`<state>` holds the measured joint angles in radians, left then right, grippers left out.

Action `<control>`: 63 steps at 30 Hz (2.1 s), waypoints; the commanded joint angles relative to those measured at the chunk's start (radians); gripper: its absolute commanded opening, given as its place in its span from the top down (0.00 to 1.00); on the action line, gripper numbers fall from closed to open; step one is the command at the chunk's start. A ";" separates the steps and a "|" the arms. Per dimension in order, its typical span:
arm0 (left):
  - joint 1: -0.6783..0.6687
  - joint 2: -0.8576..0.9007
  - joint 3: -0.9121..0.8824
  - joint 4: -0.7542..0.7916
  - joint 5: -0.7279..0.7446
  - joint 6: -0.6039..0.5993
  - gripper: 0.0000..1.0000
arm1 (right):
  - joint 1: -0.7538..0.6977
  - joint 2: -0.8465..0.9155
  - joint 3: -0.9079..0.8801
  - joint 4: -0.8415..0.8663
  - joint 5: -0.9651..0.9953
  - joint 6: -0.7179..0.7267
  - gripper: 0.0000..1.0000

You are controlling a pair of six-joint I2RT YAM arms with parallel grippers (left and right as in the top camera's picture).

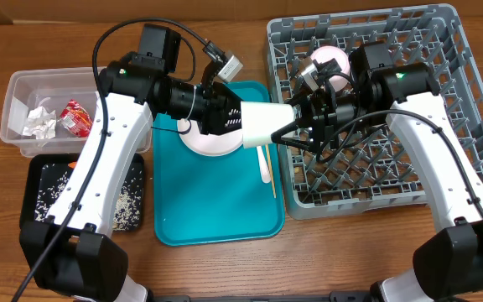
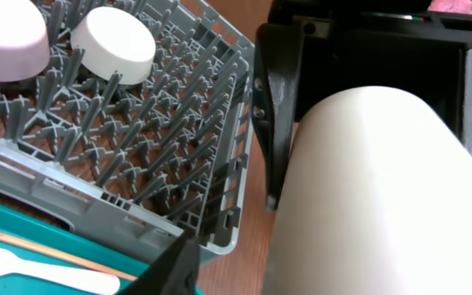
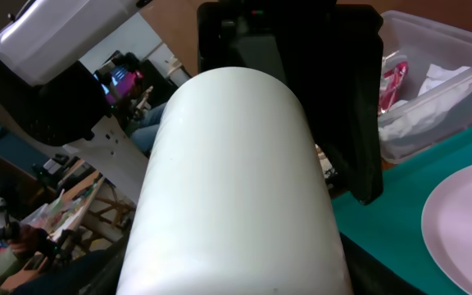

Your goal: Sort waste into correct bins and load items into the dishwasher

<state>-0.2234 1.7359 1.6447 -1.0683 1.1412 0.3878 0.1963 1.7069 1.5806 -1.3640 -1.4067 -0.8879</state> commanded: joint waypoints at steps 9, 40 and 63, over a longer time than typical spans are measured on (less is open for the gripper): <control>0.058 0.010 0.005 0.005 -0.101 -0.026 0.93 | 0.006 -0.022 0.009 -0.002 -0.048 -0.010 0.34; 0.041 0.010 0.005 -0.024 -0.128 -0.028 0.90 | 0.006 -0.022 0.009 0.050 -0.140 -0.010 0.16; 0.020 0.010 0.005 -0.023 -0.127 -0.026 0.89 | 0.007 -0.022 0.009 0.073 -0.105 -0.010 0.14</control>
<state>-0.2031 1.7351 1.6447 -1.0924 1.1179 0.3721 0.1959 1.7107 1.5806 -1.2942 -1.4059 -0.8860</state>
